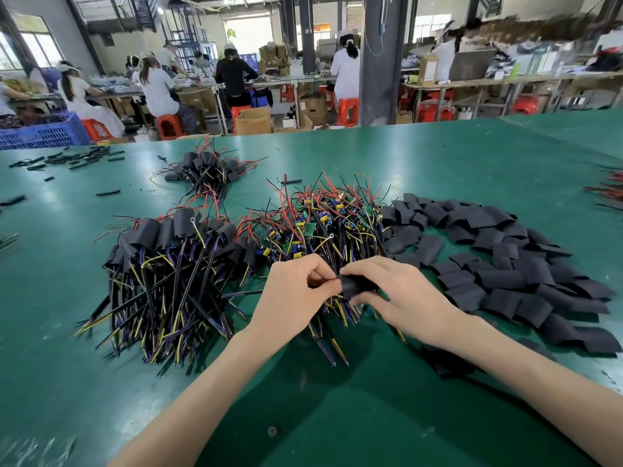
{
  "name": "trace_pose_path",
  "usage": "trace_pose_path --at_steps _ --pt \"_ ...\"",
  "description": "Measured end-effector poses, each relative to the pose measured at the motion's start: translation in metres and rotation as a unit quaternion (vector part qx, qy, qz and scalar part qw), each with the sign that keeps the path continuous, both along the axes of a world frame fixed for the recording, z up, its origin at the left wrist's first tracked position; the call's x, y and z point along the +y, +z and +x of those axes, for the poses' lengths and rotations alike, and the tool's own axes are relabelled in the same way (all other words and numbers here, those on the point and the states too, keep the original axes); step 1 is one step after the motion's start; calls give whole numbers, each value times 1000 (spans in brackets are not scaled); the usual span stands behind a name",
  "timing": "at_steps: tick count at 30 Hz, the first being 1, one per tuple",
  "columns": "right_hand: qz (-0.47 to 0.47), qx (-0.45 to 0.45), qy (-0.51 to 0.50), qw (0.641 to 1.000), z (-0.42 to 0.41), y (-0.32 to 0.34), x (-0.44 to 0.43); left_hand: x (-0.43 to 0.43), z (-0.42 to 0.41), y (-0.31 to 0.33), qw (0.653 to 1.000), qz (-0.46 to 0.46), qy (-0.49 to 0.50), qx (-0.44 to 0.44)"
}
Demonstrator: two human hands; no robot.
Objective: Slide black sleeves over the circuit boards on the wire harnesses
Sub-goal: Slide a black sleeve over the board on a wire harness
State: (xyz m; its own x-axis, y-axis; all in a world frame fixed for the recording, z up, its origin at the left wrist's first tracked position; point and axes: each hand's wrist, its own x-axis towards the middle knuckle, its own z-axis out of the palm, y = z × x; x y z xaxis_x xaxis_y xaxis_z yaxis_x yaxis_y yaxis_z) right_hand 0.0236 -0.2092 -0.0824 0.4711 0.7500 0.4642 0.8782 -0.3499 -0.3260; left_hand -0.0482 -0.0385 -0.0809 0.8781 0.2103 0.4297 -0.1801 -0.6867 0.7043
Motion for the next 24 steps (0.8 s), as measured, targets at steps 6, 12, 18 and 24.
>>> trace_pose_path --at_steps 6,12,18,24 --pt "26 -3 12 1000 1 1 -1 2 0 2 1000 -10 -9 -5" --pt "88 -81 -16 993 10 1 0 11 -4 17 988 122 44 -88" --pt "107 -51 -204 972 42 -4 -14 53 -9 48 933 64 216 -279" --pt "-43 8 -194 980 59 -17 -20 112 -6 36 900 176 387 -95"
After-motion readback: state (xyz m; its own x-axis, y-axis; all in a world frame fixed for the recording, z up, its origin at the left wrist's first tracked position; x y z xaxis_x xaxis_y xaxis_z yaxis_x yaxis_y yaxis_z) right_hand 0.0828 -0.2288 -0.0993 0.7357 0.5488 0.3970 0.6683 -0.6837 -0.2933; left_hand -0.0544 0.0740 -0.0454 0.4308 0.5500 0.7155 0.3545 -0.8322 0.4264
